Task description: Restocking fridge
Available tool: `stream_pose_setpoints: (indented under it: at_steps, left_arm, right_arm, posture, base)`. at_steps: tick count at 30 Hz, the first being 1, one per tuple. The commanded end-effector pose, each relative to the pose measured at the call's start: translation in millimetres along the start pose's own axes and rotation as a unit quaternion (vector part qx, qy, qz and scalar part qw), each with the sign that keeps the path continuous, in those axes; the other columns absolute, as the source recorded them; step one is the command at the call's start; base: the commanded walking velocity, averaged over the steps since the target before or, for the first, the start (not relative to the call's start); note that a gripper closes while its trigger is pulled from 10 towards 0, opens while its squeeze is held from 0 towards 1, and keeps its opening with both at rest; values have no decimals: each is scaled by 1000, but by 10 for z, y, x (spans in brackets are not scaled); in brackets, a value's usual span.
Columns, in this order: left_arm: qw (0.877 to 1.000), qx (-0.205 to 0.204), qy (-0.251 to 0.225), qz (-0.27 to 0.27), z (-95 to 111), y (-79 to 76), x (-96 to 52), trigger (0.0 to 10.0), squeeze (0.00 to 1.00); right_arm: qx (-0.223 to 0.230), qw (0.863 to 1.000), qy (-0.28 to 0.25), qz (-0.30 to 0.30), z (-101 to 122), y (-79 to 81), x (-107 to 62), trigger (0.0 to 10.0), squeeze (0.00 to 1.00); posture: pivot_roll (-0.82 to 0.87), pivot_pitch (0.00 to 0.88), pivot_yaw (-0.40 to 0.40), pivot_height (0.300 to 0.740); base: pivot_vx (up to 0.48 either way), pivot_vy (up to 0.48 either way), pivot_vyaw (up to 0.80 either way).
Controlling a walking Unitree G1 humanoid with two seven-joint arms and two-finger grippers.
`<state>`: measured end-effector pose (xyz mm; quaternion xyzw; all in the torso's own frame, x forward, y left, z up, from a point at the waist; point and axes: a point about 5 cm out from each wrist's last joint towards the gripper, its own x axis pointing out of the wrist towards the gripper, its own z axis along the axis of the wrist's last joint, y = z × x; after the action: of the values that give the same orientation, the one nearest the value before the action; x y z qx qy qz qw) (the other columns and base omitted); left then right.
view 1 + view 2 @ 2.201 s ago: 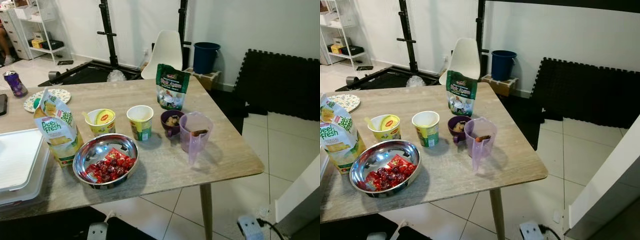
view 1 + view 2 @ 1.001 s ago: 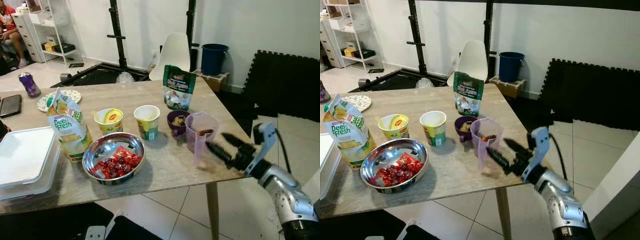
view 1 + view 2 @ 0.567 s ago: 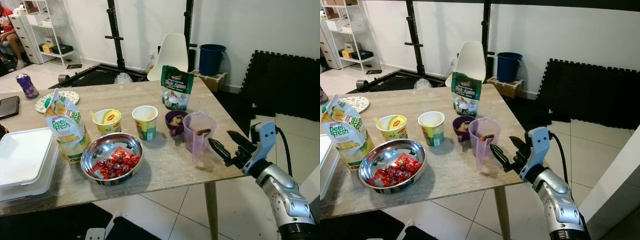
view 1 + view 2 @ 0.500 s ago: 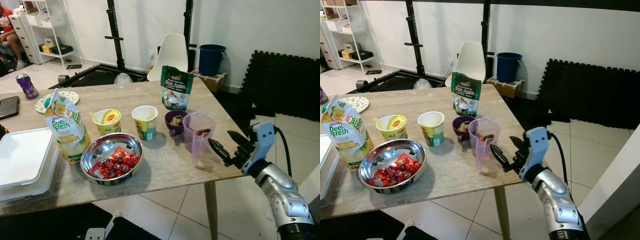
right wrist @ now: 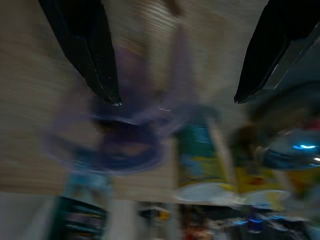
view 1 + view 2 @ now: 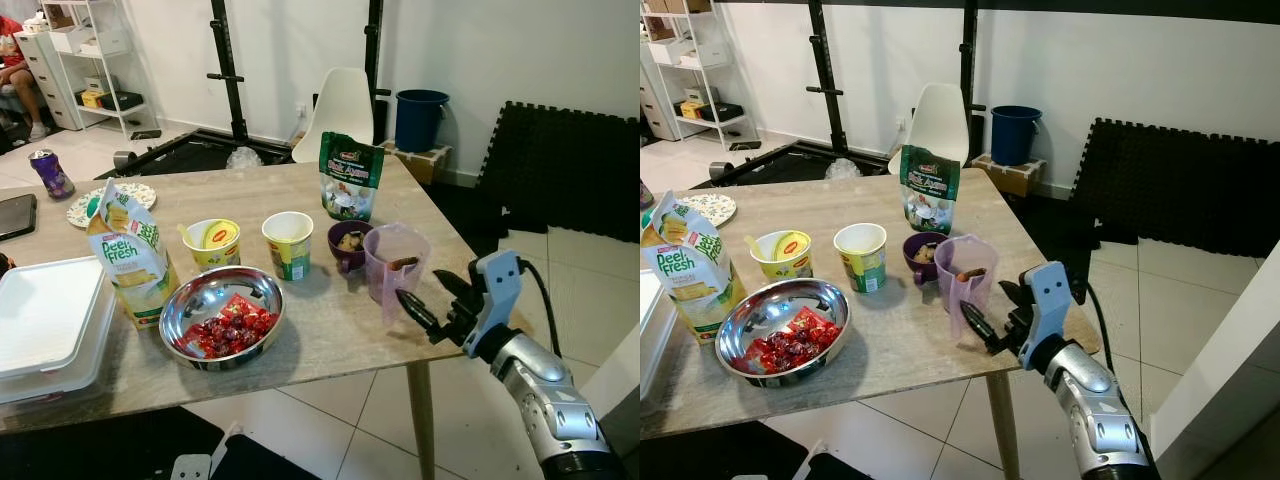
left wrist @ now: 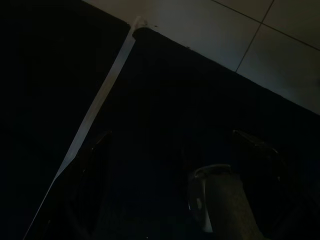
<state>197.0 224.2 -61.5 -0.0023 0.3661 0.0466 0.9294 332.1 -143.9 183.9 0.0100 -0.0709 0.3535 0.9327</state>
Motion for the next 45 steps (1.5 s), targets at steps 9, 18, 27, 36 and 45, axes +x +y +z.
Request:
stream_pose_setpoints:
  at_steps: [9, 18, 27, 36, 45]
  left_arm:
    - [1000, 8, 13, 8, -86, 78, -35, 10000, 0]
    - [1000, 10, 15, 10, -98, 74, -37, 10000, 0]
    - [1000, 10, 15, 10, -119, 72, -47, 10000, 0]
    - [1000, 11, 15, 10, -118, 82, -48, 10000, 0]
    - [1000, 15, 16, 8, -99, 87, -38, 10000, 0]
  right_arm:
    - [-22, 998, 50, 37, -190, 159, 120, 10000, 0]
    - [-56, 995, 77, -30, -272, 32, 163, 10000, 0]
    - [-54, 993, 61, -83, -216, -134, 130, 10000, 0]
    - [45, 998, -43, -1, 124, -108, 30, 10000, 0]
    - [17, 988, -94, -122, 305, -389, 29, 10000, 0]
  posture:
    - [21, 124, 15, 740]
    - [24, 129, 6, 740]
    - [29, 131, 6, 740]
    - [29, 132, 12, 740]
    - [24, 133, 25, 740]
  base:
    - [0, 0, 0]
    - [0, 0, 0]
    - [0, 0, 0]
    - [0, 0, 0]
    - [0, 0, 0]
